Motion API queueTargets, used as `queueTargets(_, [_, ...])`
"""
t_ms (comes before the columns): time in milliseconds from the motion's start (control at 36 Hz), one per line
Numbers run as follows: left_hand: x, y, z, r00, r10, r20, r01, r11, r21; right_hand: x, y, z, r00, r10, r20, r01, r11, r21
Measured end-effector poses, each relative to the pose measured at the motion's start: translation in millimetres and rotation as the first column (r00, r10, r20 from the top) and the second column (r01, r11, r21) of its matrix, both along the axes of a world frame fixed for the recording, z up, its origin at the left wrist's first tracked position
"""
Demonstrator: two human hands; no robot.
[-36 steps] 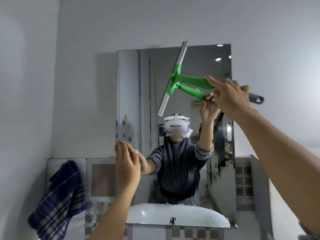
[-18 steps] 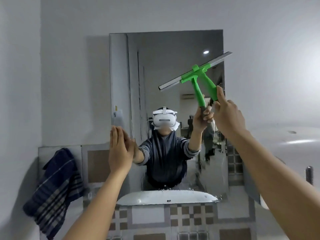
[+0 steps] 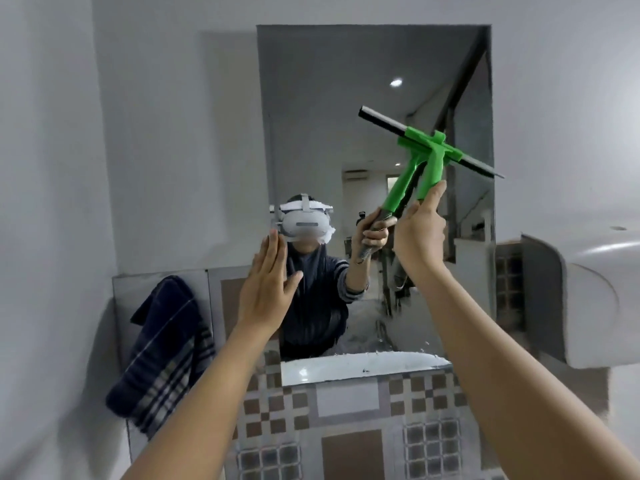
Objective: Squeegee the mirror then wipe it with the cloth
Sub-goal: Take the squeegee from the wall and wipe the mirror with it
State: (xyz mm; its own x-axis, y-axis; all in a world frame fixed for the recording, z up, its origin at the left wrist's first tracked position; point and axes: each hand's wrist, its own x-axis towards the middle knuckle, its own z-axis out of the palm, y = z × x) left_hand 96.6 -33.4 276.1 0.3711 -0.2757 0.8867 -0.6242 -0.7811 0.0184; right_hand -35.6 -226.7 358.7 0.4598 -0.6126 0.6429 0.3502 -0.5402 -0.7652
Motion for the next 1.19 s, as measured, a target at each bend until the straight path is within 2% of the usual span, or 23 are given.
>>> queueTargets(111, [0,7,-4,1.0,0.002,-0.006,-0.002,0.999,0.038,10,28,-1,0.998,0.044,0.055,-0.049,0.994,0.094])
queueTargets(361, [0,20,-9,0.999,-0.037,-0.036,0.041,0.994,0.1,20,83,-7,0.989,0.123,0.085,-0.135,0.98,0.147])
queueTargets(500, [0,21,-11,0.996,-0.072,-0.058,0.077,0.993,0.085,19,94,-9,0.988,0.127,0.086,-0.137,0.982,0.127])
queueTargets(667, [1,18,-14,0.999,-0.043,-0.021,0.044,0.995,0.086,24,100,-17,0.991,0.114,0.067,-0.119,0.99,0.081])
queueTargets(833, [2,15,-20,0.998,-0.057,-0.027,0.058,0.998,0.039,28,112,-28,0.998,0.061,0.02,-0.059,0.993,-0.105])
queueTargets(1000, [2,11,-35,0.998,-0.052,-0.029,0.052,0.998,-0.025,31,97,-48,1.0,-0.021,-0.023,0.013,0.953,-0.303])
queueTargets(1194, [0,-10,-64,0.995,-0.076,-0.061,0.062,0.978,-0.198,10,40,-56,0.977,-0.211,-0.04,0.139,0.762,-0.632])
